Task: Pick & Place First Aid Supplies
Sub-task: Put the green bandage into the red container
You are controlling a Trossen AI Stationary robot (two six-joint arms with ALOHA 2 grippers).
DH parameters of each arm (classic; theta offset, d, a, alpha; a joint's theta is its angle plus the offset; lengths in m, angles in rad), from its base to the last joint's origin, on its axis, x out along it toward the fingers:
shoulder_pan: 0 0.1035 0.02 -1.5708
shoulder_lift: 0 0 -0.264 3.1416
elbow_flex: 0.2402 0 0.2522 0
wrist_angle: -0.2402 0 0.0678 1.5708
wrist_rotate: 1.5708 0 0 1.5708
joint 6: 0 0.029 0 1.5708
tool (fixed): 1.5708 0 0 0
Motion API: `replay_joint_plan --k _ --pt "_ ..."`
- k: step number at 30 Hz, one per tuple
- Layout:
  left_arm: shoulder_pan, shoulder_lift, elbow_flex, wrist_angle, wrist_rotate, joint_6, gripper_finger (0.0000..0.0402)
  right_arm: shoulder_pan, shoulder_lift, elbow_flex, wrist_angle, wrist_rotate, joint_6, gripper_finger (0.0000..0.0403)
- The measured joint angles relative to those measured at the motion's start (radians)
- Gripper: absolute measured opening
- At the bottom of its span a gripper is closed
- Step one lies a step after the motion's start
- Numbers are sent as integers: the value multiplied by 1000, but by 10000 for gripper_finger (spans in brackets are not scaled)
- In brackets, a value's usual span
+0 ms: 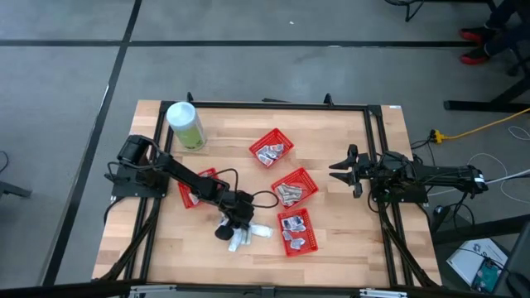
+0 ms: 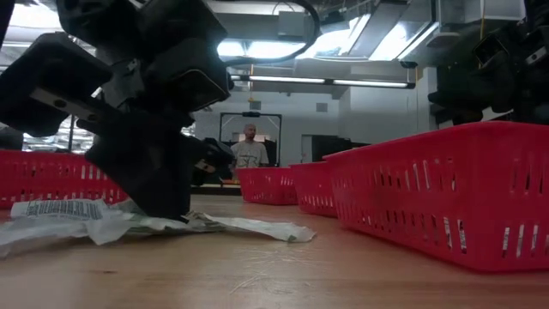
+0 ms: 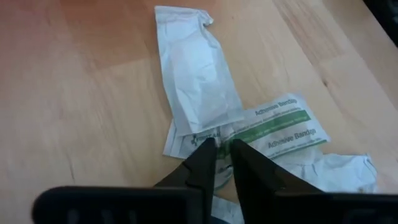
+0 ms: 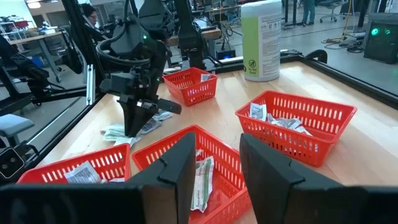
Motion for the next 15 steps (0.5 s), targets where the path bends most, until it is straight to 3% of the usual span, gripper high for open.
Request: replay_joint_plan --k 5,10,15 --pt "0 0 -1 -5 -5 2 6 0 0 0 0 0 0 126" --pt "0 -27 -4 -21 -27 12 2 0 0 0 0 0 0 126" --pt "1 -101 -8 -70 -123 47 2 0 0 0 0 0 0 126"
